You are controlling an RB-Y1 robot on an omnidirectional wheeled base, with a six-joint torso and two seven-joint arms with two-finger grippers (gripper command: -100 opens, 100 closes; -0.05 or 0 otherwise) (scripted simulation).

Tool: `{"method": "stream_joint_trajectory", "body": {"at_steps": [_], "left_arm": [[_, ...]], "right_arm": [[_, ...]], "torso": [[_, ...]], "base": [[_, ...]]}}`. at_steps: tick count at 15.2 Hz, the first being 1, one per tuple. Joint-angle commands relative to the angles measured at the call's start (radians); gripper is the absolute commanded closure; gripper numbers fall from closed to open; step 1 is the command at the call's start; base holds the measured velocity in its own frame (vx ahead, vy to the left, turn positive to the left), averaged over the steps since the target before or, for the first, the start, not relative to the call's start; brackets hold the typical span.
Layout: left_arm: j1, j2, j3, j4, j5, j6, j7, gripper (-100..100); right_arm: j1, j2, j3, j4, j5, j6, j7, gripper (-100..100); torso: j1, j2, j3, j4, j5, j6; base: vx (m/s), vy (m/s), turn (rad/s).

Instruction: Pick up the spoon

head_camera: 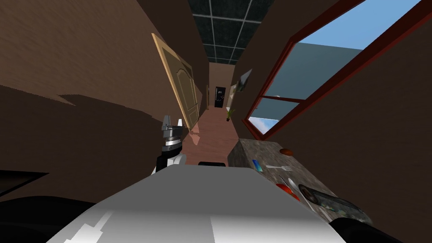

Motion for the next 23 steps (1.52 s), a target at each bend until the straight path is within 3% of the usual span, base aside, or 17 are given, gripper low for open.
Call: {"method": "stream_joint_trajectory", "body": {"at_steps": [1,4,5,8,10,11,14,16,17,18,20,23], "left_arm": [[0.000,0.000,0.000,0.000,0.000,0.000,0.000,0],[0.000,0.000,0.000,0.000,0.000,0.000,0.000,0],[0.000,0.000,0.000,0.000,0.000,0.000,0.000,0],[0.000,0.000,0.000,0.000,0.000,0.000,0.000,0],[0.000,0.000,0.000,0.000,0.000,0.000,0.000,0],[0.000,0.000,0.000,0.000,0.000,0.000,0.000,0],[0.000,0.000,0.000,0.000,0.000,0.000,0.000,0],[0.000,0.000,0.000,0.000,0.000,0.000,0.000,0],[0.000,0.000,0.000,0.000,0.000,0.000,0.000,0],[0.000,0.000,0.000,0.000,0.000,0.000,0.000,0],[0.000,0.000,0.000,0.000,0.000,0.000,0.000,0],[0.000,0.000,0.000,0.000,0.000,0.000,0.000,0]], "right_arm": [[0.024,0.006,-0.015,-0.050,0.050,0.008,-0.050,100],[0.024,0.006,-0.015,-0.087,0.071,0.008,-0.093,100],[0.079,0.024,-0.060,-0.131,0.116,0.024,-0.129,100],[0.085,0.024,-0.060,-0.191,0.171,0.024,-0.188,100],[0.085,0.024,-0.060,-0.200,0.171,0.024,-0.203,100],[0.133,0.042,-0.106,-0.241,0.217,0.040,-0.238,100],[0.145,0.042,-0.106,-0.309,0.271,0.040,-0.308,100],[0.148,0.042,-0.109,-0.303,0.264,0.039,-0.297,100],[0.126,0.039,-0.114,-0.288,0.214,0.071,-0.291,-100],[0.126,0.039,-0.114,-0.288,0.214,0.071,-0.291,-100],[0.093,0.035,-0.120,-0.261,0.151,0.119,-0.273,-100],[0.072,0.032,-0.123,-0.244,0.089,0.151,-0.262,-100]], "torso": [[0.000,0.000,0.000,0.000,0.000,0.000],[0.002,0.000,0.000,0.000,0.000,-0.001],[0.003,-0.001,0.000,0.000,0.000,0.000],[0.000,0.000,0.000,0.000,0.000,0.000],[0.001,0.000,0.000,0.000,0.000,-0.001],[0.002,-0.001,0.000,0.000,0.000,0.000],[0.000,0.000,0.000,0.000,0.000,0.000],[0.002,0.000,0.000,0.000,0.000,0.000],[0.002,-0.001,0.000,0.000,0.000,0.000],[0.003,-0.001,0.000,0.000,0.000,0.000],[0.004,-0.001,0.000,0.000,0.001,0.000],[0.004,-0.001,0.000,0.000,0.001,-0.001]], "base": [[-0.010,-0.061,-0.014],[-0.003,-0.019,0.004],[-0.005,-0.038,-0.026],[-0.005,-0.051,-0.014],[-0.003,-0.017,0.004],[-0.009,-0.046,-0.030],[-0.012,-0.055,-0.012],[0.002,-0.014,0.005],[0.000,0.000,0.000],[0.000,0.000,0.000],[-0.002,0.004,-0.006],[-0.002,0.008,-0.005]]}}
